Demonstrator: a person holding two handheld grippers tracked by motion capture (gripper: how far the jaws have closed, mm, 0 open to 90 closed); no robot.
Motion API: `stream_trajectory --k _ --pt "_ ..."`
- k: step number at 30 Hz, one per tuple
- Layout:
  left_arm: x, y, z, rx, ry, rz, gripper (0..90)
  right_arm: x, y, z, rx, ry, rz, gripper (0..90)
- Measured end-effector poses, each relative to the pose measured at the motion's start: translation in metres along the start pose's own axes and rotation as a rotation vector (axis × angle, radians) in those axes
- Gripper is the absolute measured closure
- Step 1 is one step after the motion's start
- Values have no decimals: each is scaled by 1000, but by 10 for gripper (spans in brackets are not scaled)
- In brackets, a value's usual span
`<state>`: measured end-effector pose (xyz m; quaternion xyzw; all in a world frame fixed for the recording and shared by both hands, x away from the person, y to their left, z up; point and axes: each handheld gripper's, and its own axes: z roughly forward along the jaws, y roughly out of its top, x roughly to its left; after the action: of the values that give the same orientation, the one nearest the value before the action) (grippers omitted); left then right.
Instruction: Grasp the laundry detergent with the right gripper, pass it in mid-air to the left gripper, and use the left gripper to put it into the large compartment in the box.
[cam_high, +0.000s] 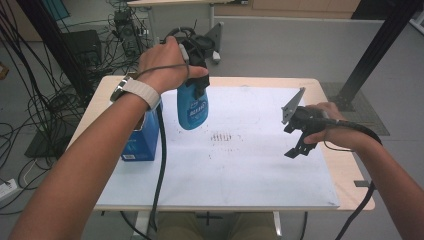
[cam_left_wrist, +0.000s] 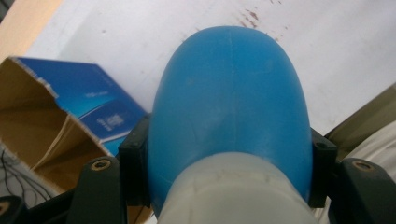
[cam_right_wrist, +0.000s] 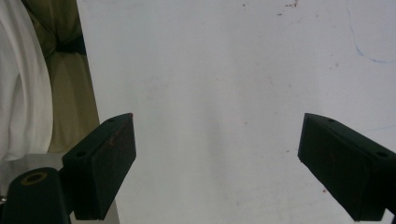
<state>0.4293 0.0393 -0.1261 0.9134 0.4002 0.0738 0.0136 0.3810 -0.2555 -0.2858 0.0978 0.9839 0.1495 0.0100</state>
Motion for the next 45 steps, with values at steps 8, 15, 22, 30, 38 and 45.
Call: stream_trajectory --k 8,15,22,30,38,45 --pt "18 1 -22 14 18 -120 376 -9 -1 -3 3 -8 11 116" --pt "35 -1 -35 44 11 -232 376 -13 -1 -6 7 -16 13 116" --pt "53 -6 -48 70 19 -366 376 -15 1 -6 -1 -20 10 116" --pt "77 -18 -58 94 6 -503 375 -19 1 -7 -1 -27 10 116" --pt "97 -28 -65 102 10 -590 375 -23 -1 -2 7 -21 18 116" --pt "109 -39 -73 90 9 -639 374 -25 0 -2 -1 -23 22 116"
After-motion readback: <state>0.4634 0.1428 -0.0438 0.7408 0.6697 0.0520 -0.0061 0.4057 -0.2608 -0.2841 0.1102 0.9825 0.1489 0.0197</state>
